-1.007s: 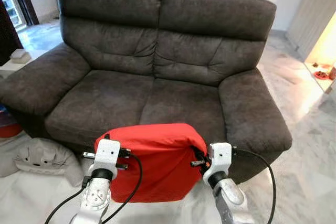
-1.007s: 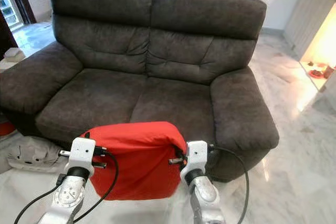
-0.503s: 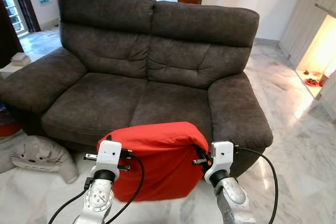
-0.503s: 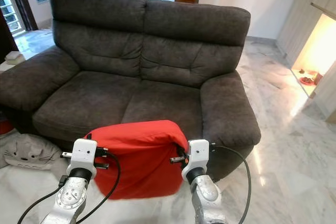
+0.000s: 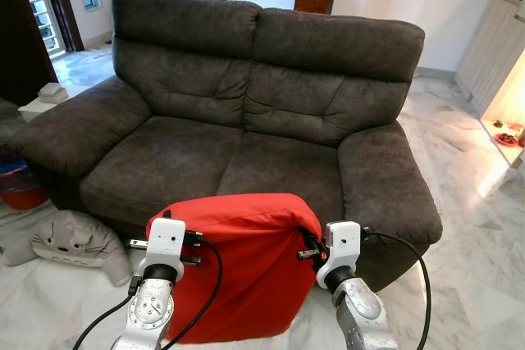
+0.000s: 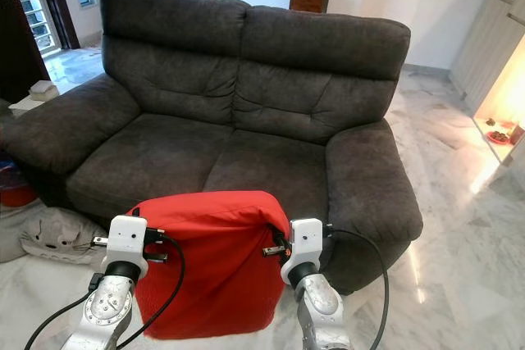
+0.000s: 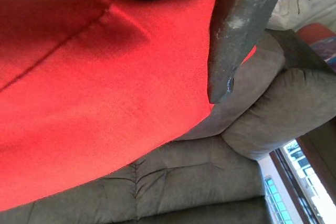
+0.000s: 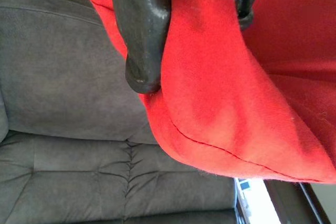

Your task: Move the pillow to the sofa from floor

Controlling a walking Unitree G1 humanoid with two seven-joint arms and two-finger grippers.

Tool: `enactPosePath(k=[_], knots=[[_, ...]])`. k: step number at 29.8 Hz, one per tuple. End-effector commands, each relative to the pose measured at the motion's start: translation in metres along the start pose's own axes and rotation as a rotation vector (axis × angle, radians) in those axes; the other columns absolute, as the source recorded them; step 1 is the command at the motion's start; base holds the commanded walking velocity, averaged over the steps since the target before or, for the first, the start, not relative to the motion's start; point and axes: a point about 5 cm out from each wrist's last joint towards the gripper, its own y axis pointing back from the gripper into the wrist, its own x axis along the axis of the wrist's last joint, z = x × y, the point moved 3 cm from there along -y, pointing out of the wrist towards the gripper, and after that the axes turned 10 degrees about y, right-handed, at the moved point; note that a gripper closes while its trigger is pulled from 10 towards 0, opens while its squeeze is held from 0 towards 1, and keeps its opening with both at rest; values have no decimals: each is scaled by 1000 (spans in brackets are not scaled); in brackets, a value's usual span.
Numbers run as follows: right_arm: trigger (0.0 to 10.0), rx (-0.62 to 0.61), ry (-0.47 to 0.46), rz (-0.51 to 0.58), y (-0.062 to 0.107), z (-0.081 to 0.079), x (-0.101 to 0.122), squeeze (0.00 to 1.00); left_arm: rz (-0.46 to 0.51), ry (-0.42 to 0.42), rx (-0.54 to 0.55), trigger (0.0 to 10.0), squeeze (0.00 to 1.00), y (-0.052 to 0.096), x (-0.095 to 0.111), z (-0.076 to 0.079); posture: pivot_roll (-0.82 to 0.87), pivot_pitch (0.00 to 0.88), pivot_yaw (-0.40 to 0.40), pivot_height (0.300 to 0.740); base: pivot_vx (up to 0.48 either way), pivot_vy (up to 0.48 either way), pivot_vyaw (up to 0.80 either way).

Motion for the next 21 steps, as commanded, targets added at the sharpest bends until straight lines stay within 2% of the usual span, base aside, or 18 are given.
enactPosePath(k=[1, 21], knots=[[10000, -77, -1, 27, -1, 19, 9, 0, 117, 33, 59, 10000, 0, -10, 28, -16, 168, 0, -48, 740, 330, 0, 0], [10000, -71, -28, 39, -4, 17, 13, 0, 133, 38, 64, 10000, 0, -12, 31, -17, 171, 0, -54, 740, 351, 0, 0]])
